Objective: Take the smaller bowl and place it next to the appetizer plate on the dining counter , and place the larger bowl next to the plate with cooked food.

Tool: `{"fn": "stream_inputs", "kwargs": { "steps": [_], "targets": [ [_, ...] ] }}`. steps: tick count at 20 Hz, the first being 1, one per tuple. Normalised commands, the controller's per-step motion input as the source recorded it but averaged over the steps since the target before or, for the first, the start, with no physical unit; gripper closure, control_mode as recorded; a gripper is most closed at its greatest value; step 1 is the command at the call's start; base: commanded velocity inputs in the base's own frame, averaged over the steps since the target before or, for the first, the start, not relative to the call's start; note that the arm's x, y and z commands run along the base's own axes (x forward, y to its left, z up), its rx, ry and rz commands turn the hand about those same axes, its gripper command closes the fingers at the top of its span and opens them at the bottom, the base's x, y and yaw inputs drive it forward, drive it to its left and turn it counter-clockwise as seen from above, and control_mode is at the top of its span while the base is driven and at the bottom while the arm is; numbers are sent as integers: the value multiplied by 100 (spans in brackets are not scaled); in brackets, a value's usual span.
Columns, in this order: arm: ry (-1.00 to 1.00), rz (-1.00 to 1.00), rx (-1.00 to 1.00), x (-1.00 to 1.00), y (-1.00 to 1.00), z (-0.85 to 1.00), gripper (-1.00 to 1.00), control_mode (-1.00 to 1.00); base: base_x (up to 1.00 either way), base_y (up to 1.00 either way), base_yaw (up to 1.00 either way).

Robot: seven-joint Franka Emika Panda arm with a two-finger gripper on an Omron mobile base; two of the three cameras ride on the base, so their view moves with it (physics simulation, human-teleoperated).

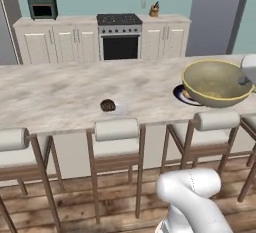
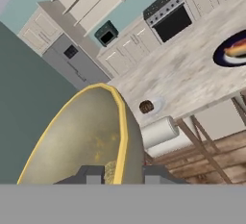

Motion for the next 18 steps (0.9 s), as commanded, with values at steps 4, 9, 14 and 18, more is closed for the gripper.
{"fn": "stream_inputs", "kwargs": {
  "steps": [4,9,14,18],
  "targets": [
    [0,0,0,0,0,0,100,100,64,21,0],
    [0,0,0,0,0,0,100,100,86,23,0],
    [0,0,0,0,0,0,100,100,84,27,0],
    [0,0,0,0,0,0,100,100,80,27,0]
  ]
}}
